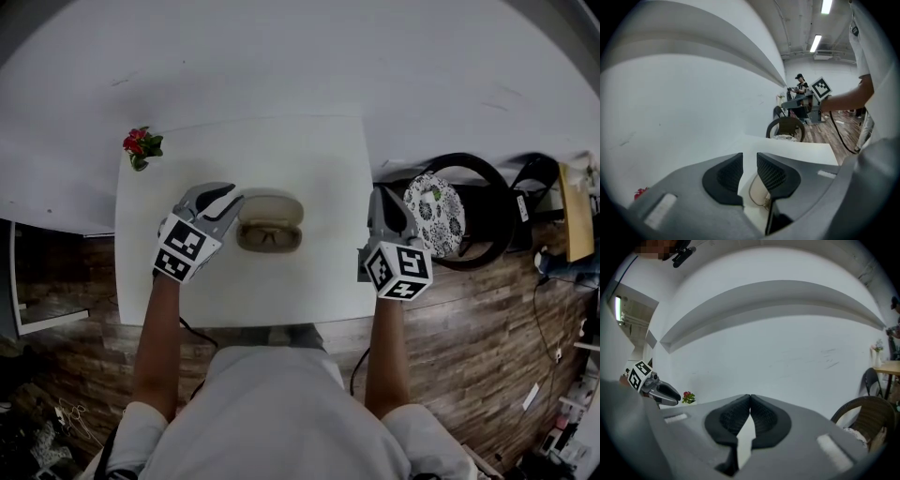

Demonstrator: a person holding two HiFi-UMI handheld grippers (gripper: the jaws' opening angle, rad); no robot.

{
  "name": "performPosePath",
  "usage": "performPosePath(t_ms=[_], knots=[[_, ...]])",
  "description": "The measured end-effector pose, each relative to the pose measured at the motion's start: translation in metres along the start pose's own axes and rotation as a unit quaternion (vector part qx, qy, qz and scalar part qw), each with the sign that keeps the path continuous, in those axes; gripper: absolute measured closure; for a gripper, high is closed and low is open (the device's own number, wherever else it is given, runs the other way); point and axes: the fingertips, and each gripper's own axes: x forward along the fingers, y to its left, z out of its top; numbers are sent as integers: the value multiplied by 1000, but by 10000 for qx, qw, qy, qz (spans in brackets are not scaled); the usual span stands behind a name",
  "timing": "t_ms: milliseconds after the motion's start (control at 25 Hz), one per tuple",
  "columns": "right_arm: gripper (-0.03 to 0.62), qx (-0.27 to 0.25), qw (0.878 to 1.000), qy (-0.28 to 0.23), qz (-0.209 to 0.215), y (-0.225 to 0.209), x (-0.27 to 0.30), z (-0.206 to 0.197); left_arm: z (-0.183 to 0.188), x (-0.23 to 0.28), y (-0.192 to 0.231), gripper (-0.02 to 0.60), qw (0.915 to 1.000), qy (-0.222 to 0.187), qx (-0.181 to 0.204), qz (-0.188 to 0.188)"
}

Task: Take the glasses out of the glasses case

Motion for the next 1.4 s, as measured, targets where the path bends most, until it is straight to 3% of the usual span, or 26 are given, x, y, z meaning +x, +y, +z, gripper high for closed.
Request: performPosePath(t_ms=[200,400,520,1200,1400], knots=[[591,16,10000,51,-56,-6,0,-4,-15,25,-23,480,9946,509,450,-782],[591,26,9999,89,-81,-10,2,-8,-38,47,-45,480,9809,1078,868,-1369],[591,41,9998,137,-106,-13,2,-13,-54,59,-56,480,9736,1293,912,-1644],[591,75,9989,425,-204,-36,5,-39,-127,106,-102,505,9331,2255,950,-2635],[591,97,9986,457,-229,-43,5,-42,-133,110,-107,505,9266,2399,1005,-2716]])
